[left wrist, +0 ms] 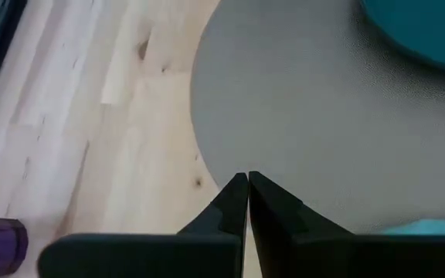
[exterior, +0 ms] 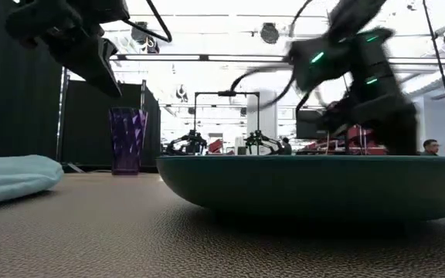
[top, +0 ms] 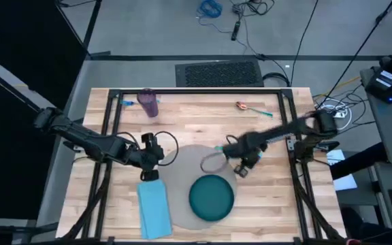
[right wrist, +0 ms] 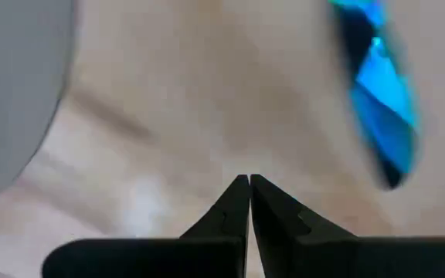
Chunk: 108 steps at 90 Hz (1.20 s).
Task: Set table place
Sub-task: Move the iridescent knife to the bottom right of the table
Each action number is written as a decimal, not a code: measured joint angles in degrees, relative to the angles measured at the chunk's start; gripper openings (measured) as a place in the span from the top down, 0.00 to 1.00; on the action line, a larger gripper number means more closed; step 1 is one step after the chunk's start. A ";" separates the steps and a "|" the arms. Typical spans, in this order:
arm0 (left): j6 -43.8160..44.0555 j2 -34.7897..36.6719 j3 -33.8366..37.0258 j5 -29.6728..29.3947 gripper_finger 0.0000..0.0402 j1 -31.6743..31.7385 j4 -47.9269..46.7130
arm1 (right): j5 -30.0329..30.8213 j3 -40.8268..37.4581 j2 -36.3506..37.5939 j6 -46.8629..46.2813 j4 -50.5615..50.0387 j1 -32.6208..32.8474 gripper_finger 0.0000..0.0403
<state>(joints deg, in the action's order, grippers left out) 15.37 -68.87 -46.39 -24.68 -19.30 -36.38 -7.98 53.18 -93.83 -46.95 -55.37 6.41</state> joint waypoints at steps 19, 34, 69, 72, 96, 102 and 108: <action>-2.85 0.01 0.00 -0.40 1.00 1.76 2.58 | 11.72 -2.77 12.66 -12.75 12.37 5.92 1.00; -8.26 0.21 0.00 -1.92 1.00 4.33 8.71 | 24.38 -8.56 15.74 -20.03 34.15 -0.71 1.00; -8.73 5.23 0.00 -2.36 1.00 8.84 7.20 | 18.19 -13.17 16.18 -21.36 31.79 -8.28 1.00; -9.06 5.24 0.00 -2.36 1.00 8.85 7.84 | 17.25 -13.17 16.18 -17.95 32.73 -8.42 1.00; -10.36 5.22 0.00 -2.32 1.00 8.85 9.31 | 11.05 -13.06 16.16 14.22 33.81 -9.01 0.85; -10.32 5.22 0.00 -2.32 1.00 8.85 9.33 | 11.13 -13.06 16.16 17.90 32.86 -9.79 0.80; -10.21 5.22 0.00 -2.28 1.00 8.85 9.29 | 10.99 -13.06 16.16 20.39 31.42 -11.10 0.76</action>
<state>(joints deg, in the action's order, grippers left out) 5.17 -63.66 -46.39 -26.96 -10.46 -27.09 3.01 40.12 -77.67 -26.56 -23.95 -4.69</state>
